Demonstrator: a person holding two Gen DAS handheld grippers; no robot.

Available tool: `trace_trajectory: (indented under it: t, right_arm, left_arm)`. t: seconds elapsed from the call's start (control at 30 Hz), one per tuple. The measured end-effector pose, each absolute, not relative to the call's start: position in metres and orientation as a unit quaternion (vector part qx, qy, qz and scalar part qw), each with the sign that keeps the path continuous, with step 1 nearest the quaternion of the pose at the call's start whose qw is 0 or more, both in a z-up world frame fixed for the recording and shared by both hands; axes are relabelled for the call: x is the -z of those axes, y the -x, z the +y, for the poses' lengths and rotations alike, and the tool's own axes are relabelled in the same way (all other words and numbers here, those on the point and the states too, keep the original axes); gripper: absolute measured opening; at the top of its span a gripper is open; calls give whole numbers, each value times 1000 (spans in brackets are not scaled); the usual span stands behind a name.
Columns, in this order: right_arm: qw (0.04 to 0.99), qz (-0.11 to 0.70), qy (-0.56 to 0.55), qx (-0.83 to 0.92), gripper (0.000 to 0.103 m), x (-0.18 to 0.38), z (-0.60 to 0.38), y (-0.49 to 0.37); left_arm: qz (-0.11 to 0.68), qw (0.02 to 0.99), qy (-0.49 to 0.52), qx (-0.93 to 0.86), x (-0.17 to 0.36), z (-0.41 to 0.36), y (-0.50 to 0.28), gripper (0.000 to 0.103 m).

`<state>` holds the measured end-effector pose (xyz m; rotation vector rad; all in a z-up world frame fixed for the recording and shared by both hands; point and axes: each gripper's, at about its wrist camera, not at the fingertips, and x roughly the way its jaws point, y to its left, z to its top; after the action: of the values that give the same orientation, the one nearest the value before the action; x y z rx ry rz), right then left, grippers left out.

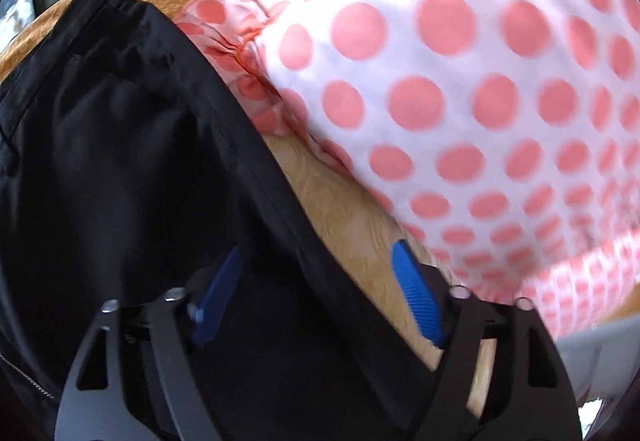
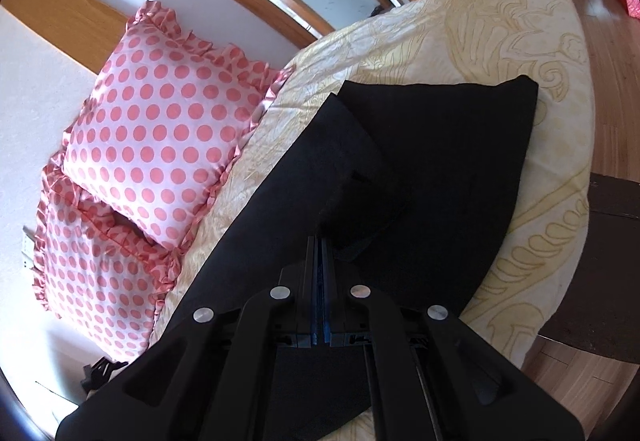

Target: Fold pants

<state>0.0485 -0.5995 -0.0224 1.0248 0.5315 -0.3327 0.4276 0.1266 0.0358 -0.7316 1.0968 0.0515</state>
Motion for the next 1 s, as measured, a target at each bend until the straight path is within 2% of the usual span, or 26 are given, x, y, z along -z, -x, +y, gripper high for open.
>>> trace_trajectory:
  t: [0.03, 0.07, 0.13, 0.17, 0.33, 0.43, 0.57, 0.7, 0.87, 1.0]
  right_arm:
    - [825, 252, -481, 153, 2, 23, -600, -48]
    - [825, 253, -482, 151, 2, 24, -600, -48]
    - [824, 253, -486, 145, 2, 24, -600, -48]
    - [824, 252, -487, 141, 2, 25, -601, -49]
    - [826, 245, -492, 126, 2, 24, -605, -53]
    - [826, 240, -496, 119, 2, 23, -607, -54]
    - [826, 232, -502, 107, 2, 20, -610, -55]
    - [829, 221, -504, 103, 2, 17, -613, -52]
    - [831, 209, -504, 108, 2, 17, -620, -48]
    - [825, 218, -510, 112, 2, 23, -624, -50]
  left_arm:
    - [507, 793, 336, -35, -35, 127, -430, 60]
    - [501, 797, 333, -49, -33, 129, -432, 40]
    - [490, 796, 351, -62, -26, 136, -428, 16]
    - [484, 792, 366, -64, -23, 140, -423, 10]
    - [442, 817, 365, -54, -32, 149, -377, 8]
    - [397, 839, 370, -30, -48, 155, -322, 8]
    - [324, 869, 373, 9, -88, 162, -223, 8]
    - [257, 888, 379, 28, -104, 161, -117, 8]
    - [239, 881, 409, 0, -64, 160, -13, 9]
    - [255, 852, 457, -28, -19, 165, 13, 10]
